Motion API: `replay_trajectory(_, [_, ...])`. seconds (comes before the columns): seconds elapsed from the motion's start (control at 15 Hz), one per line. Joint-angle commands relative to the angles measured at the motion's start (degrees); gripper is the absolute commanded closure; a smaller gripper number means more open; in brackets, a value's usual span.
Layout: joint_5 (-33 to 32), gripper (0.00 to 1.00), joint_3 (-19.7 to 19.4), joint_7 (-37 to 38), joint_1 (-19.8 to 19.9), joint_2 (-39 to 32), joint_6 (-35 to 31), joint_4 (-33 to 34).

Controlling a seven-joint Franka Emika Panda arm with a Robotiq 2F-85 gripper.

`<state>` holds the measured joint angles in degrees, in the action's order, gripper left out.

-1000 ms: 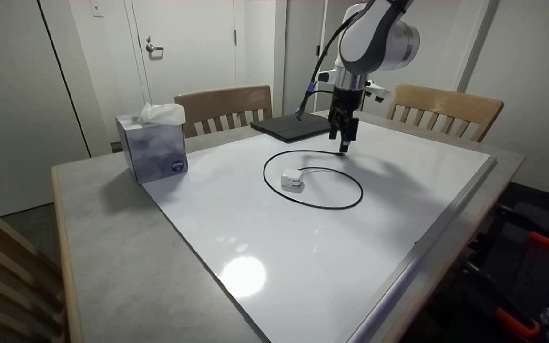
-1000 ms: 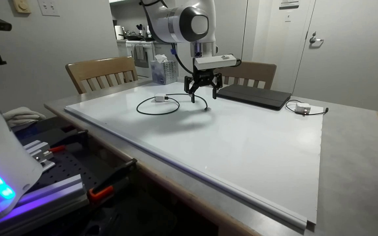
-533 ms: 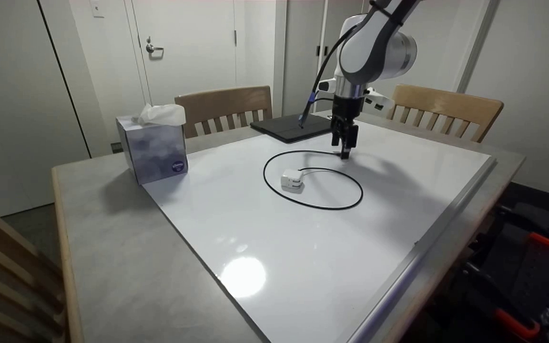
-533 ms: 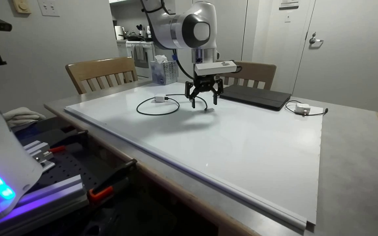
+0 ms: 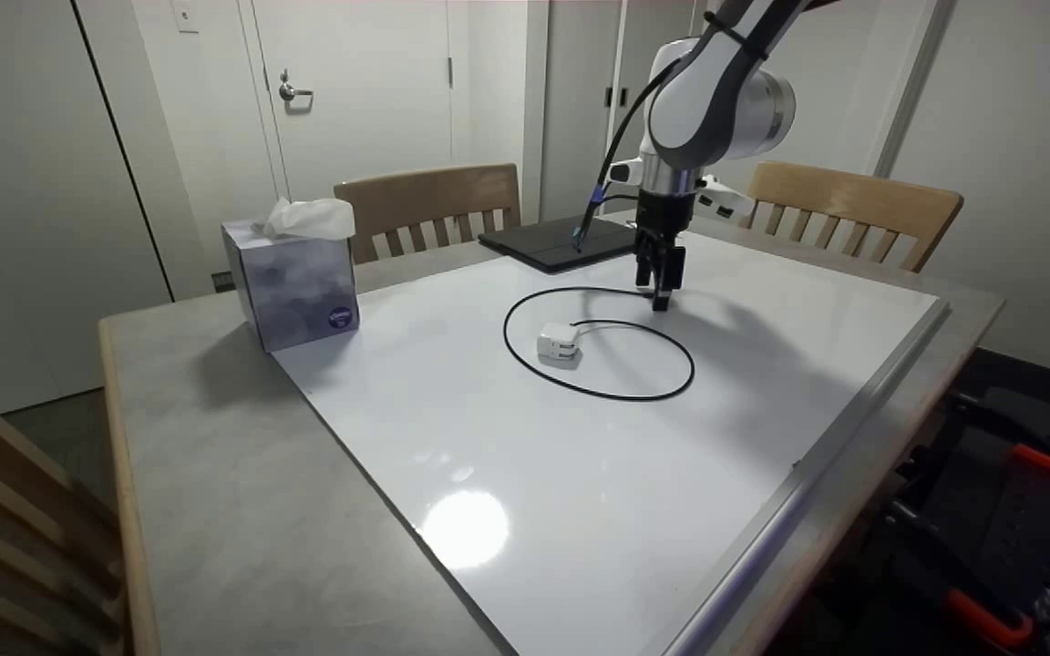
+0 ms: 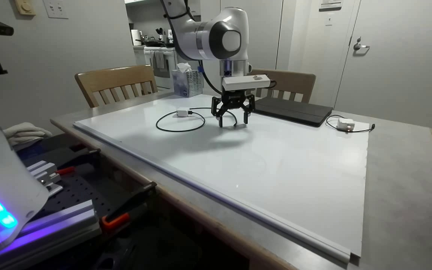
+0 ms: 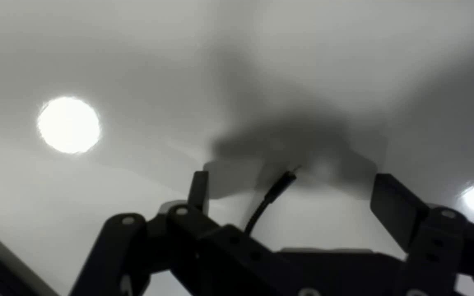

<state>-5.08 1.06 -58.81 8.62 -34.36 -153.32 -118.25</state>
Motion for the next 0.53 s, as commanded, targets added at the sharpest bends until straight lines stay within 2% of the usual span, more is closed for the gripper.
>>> replay_trajectory(0.0, [-1.0,0.00,0.9,1.1,1.1,-0.8,0.0,0.4])
replay_trajectory(0.2, [-1.0,0.01,1.0,1.3,1.1,-1.0,-0.2,0.2])
replay_trajectory(0.33, [-0.9,0.15,1.0,1.4,1.2,-0.9,-0.4,0.0])
replay_trajectory(0.4, [-0.9,0.29,1.0,1.4,1.2,-0.9,-0.4,0.0])
replay_trajectory(0.47, [-0.9,0.36,1.0,1.4,1.2,-0.7,-0.5,-0.1])
